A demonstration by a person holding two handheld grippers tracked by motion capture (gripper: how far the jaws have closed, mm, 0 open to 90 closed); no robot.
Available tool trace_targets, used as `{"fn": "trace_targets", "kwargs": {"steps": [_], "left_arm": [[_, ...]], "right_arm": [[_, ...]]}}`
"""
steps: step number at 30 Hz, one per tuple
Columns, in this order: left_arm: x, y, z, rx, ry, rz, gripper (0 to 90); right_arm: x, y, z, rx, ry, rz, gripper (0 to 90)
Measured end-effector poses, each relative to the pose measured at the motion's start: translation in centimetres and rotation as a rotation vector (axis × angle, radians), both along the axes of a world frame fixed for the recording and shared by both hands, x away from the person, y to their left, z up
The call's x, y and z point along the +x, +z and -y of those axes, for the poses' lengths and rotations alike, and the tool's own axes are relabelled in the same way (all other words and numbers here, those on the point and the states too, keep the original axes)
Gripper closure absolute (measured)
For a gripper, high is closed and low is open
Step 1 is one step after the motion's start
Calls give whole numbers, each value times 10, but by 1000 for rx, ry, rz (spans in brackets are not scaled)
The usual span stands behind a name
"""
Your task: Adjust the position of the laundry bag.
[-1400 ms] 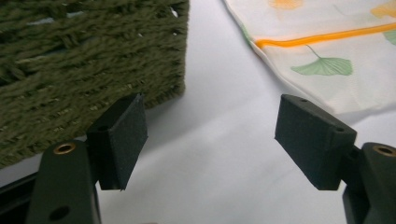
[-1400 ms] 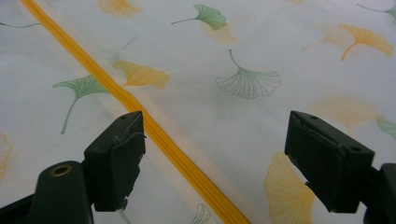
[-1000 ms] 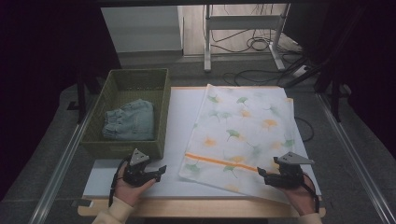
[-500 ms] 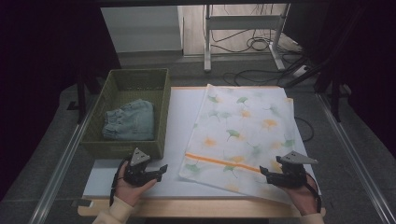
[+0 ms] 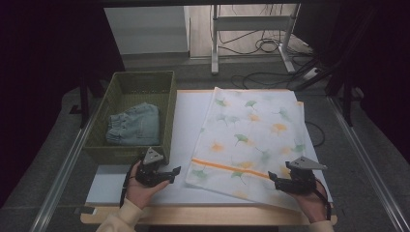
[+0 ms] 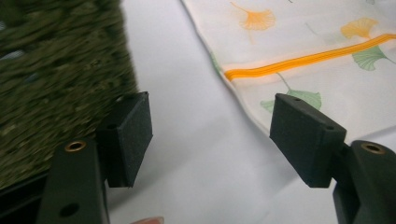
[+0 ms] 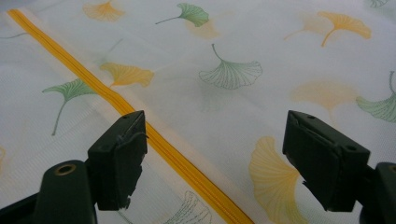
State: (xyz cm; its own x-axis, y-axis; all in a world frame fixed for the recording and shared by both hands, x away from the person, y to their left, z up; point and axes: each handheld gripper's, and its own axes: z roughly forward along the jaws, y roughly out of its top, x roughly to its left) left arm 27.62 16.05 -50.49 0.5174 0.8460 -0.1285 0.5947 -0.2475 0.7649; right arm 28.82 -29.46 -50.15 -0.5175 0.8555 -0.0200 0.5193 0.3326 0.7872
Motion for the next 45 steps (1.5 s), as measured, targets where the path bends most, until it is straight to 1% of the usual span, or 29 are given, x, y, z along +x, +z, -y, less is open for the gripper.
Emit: {"fn": "trace_targets", "kwargs": {"steps": [2,3,4,5,7,8,9,11,13,14,15,16,20,21,22,23,24,25,28,29,33,35,40,42,44,45], "left_arm": [[3,0,4,4,3,5,307],[7,1,9,2,-2,-3,311],[7,1,9,2,-2,-3,319],[10,2,13,-3,-1,-7,328],[14,1,18,-7,-8,-20,336],[14,1,18,-7,-8,-20,340],[19,-3,26,-3,-17,-34,342],[21,-5,32,3,-24,-41,344],[23,-6,38,14,-23,-31,348],[23,-6,38,14,-23,-31,350],[25,-8,42,27,-29,-27,351],[26,-8,44,27,-29,-32,351],[29,-10,46,33,-28,-44,359],[32,-12,47,30,-27,-54,372],[32,-12,47,30,-27,-54,390],[34,-13,48,28,-32,-65,405],[34,-13,48,28,-32,-65,409],[36,-15,50,33,-33,-70,412],[37,-17,52,40,-36,-79,417],[38,-19,55,57,-37,-86,419],[39,-23,55,57,-36,-102,426],[39,-24,55,63,-42,-100,469],[39,-28,59,97,-56,-103,492],[38,-29,60,109,-56,-97,501],[37,-30,63,131,-58,-81,513],[36,-30,64,133,-58,-77,524]], "right_arm": [[0,0,-1,-7,1,3,222],[1,-1,-1,-10,4,2,222],[1,-1,-1,-13,4,0,222],[1,-1,-1,-13,5,-1,222],[1,-1,-1,-12,6,-1,222],[1,-1,-1,-12,6,-1,222],[1,-2,-2,-15,7,0,222],[1,-2,-2,-18,12,1,222],[0,-1,-2,-19,12,2,222],[0,-1,-2,-19,12,2,222],[0,-1,-2,-19,10,4,222],[0,-1,-2,-17,9,4,222],[0,-1,-1,-19,7,4,222],[0,-1,-1,-20,6,3,222],[0,-1,-1,-20,6,3,222],[1,-1,-1,-23,4,7,222],[1,-1,-1,-23,4,7,222],[0,0,0,-25,-5,17,224],[0,1,2,-23,-18,26,225],[0,1,2,-25,-20,30,225],[0,1,3,-26,-23,31,225],[0,0,2,-28,-19,31,225],[0,0,2,-30,-21,29,225],[0,0,3,-29,-23,29,225],[0,1,3,-30,-23,30,225],[0,1,3,-30,-23,29,225]]}}
